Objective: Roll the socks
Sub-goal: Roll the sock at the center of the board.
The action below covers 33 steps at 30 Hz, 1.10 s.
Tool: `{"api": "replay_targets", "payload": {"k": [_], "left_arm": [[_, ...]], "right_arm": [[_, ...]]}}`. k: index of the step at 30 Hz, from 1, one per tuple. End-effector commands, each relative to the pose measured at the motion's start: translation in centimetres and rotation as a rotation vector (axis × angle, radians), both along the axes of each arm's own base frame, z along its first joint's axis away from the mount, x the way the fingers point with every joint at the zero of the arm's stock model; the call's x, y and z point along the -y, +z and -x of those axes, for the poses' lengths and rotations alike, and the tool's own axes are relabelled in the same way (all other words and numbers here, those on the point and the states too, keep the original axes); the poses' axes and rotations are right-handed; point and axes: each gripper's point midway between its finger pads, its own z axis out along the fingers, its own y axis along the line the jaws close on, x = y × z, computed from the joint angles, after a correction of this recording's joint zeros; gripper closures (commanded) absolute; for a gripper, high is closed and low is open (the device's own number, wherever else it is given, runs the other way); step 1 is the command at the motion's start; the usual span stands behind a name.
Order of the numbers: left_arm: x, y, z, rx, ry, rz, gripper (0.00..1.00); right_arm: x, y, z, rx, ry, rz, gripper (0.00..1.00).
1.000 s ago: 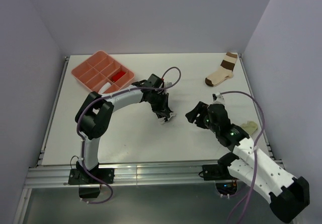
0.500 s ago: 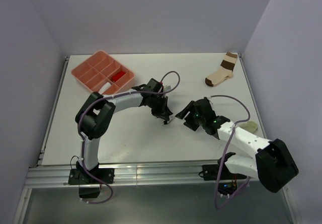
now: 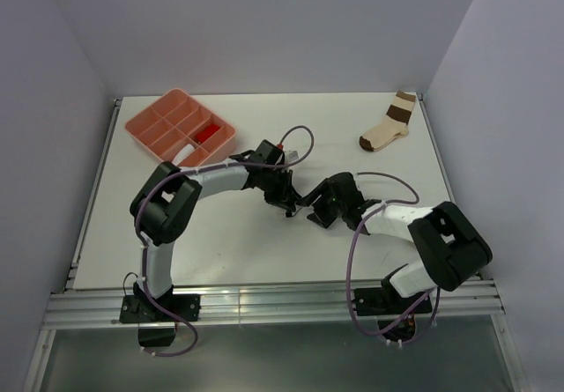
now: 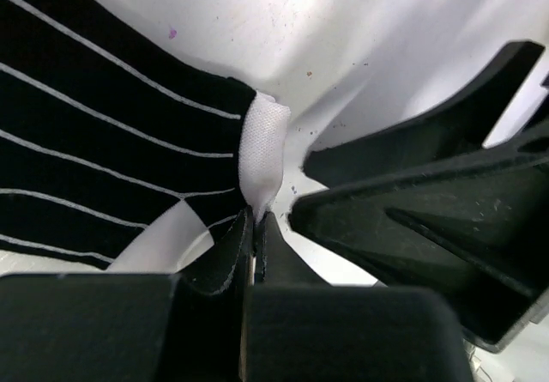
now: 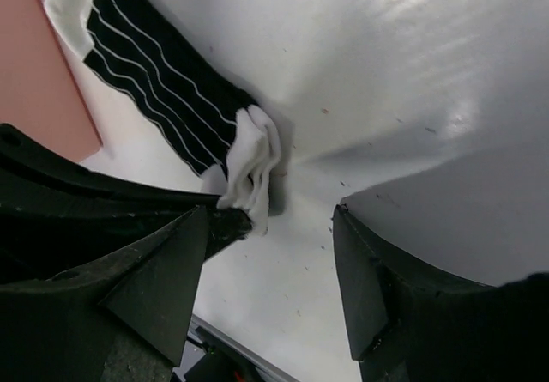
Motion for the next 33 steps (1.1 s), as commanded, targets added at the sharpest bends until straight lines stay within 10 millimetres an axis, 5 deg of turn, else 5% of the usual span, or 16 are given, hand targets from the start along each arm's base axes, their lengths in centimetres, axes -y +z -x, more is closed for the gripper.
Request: {"api": "replay_targets", "payload": {"k": [1, 11, 19, 23, 29, 33], "left_arm": [[0.7, 2.9, -0.5, 0.073, 0.009, 0.058, 1.0], [0.7, 2.9, -0.2, 0.106, 0.013, 0.048, 1.0], [0.5, 3.5, -0.1, 0.173, -0.002, 0.037, 0.98], [0.1, 4.9, 0.0, 0.301, -0.02, -0.018, 0.76], [-0.5, 6.2, 0.3, 0.515, -0.027, -0.117, 0.48], [-0.5, 5.8, 0.9, 0.616, -0.071, -0.161, 0.44]], "right_arm": [[-0.7, 0.6, -1.4, 0.052, -0.016, -0.051, 0.34], [-1.5, -1.2, -2.0, 0.011, -0.02, -0.066, 0.48], [-1.0, -1.7, -1.8, -0.017, -0.02, -0.036, 0.88], [-1.0, -1.6, -1.8, -0.033, -0.011, -0.022, 1.0], [-1.0, -1.5, -1.7, -0.071, 0.01, -0.013, 1.0], [-1.1, -1.5, -1.5, -0.097, 0.018, -0.02, 1.0]]}}
